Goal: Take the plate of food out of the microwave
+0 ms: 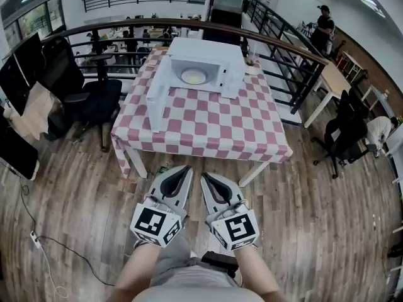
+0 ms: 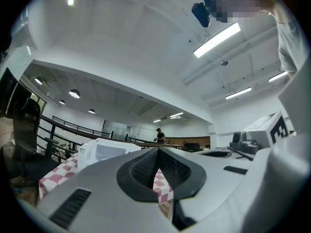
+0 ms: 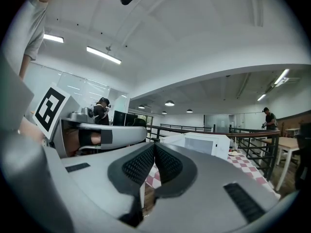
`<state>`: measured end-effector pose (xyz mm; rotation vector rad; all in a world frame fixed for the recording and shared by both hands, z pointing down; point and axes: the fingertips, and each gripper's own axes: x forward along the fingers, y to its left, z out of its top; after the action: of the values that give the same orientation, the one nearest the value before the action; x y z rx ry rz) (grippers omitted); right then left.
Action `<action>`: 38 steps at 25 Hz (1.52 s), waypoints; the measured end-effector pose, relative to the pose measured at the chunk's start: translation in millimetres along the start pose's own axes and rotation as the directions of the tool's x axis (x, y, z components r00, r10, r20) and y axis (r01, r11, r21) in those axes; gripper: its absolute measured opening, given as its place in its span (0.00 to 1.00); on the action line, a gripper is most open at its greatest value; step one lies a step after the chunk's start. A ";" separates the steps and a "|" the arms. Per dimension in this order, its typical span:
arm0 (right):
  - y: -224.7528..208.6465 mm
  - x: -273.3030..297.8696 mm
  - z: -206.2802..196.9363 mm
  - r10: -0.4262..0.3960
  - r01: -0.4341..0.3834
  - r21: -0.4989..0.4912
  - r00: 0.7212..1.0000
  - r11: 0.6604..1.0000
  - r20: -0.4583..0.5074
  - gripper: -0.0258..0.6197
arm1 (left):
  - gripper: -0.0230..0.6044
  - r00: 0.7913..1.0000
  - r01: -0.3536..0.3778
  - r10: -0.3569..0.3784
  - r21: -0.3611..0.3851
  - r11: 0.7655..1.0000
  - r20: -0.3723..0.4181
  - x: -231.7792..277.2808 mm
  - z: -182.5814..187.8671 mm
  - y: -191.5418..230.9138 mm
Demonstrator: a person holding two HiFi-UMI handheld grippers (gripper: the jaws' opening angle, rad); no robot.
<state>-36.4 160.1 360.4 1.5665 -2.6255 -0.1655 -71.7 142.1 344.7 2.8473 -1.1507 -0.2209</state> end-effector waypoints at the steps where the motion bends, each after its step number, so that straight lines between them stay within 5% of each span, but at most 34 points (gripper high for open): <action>1: -4.3 5.2 -2.2 0.000 0.000 0.002 1.000 1.000 -0.001 0.08 | 0.04 1.000 0.000 0.000 0.000 1.000 -0.003 5.8 -1.9 3.9; 24: -173.4 203.6 -31.1 -0.085 0.085 0.011 0.996 0.996 -0.020 0.08 | 0.04 0.998 0.054 -0.053 0.011 0.999 -0.019 227.4 -16.5 152.7; 38: -238.6 262.7 -56.0 -0.090 0.093 0.037 0.994 0.995 -0.064 0.08 | 0.04 0.993 0.076 -0.076 0.000 0.997 -0.089 306.2 -43.0 190.6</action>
<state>54.0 -186.6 387.5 1.6772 -2.5267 -0.0694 21.8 -207.5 375.0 2.8748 -1.0287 -0.0948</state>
